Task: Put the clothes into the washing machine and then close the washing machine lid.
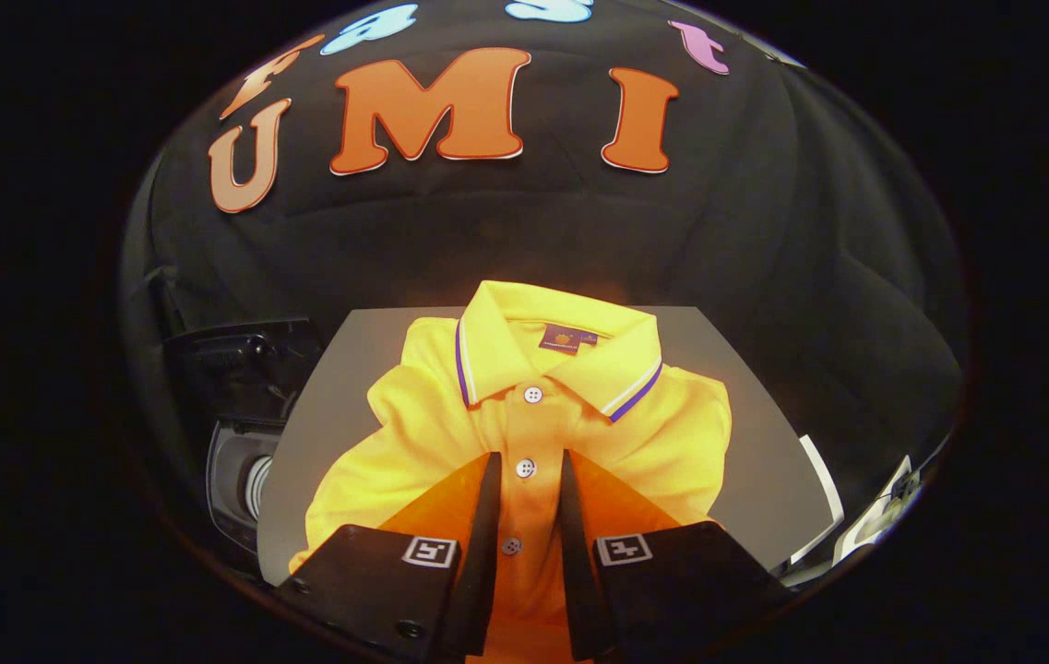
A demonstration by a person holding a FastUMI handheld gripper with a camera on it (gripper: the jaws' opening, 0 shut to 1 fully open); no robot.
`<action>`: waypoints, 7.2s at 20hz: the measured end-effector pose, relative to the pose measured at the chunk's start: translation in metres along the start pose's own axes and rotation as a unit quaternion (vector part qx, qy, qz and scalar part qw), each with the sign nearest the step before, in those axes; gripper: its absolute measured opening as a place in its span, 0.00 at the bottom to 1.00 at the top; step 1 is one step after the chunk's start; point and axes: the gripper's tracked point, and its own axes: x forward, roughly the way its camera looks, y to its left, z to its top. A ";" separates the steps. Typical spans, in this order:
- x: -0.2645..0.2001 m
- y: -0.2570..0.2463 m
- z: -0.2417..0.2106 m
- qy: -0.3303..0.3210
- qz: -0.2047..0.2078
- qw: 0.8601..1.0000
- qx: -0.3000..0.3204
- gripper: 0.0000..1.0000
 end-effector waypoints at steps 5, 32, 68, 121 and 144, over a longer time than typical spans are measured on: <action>0.000 0.000 0.001 -0.021 0.006 1.000 -0.019 0.09; -0.178 0.072 0.122 -0.329 0.131 0.934 0.035 0.08; -0.218 0.343 0.127 -0.331 0.321 0.887 -0.014 0.08; 0.145 0.434 -0.159 0.056 0.140 0.986 -0.066 0.99; 0.070 0.404 0.166 -0.199 0.144 0.969 -0.014 0.99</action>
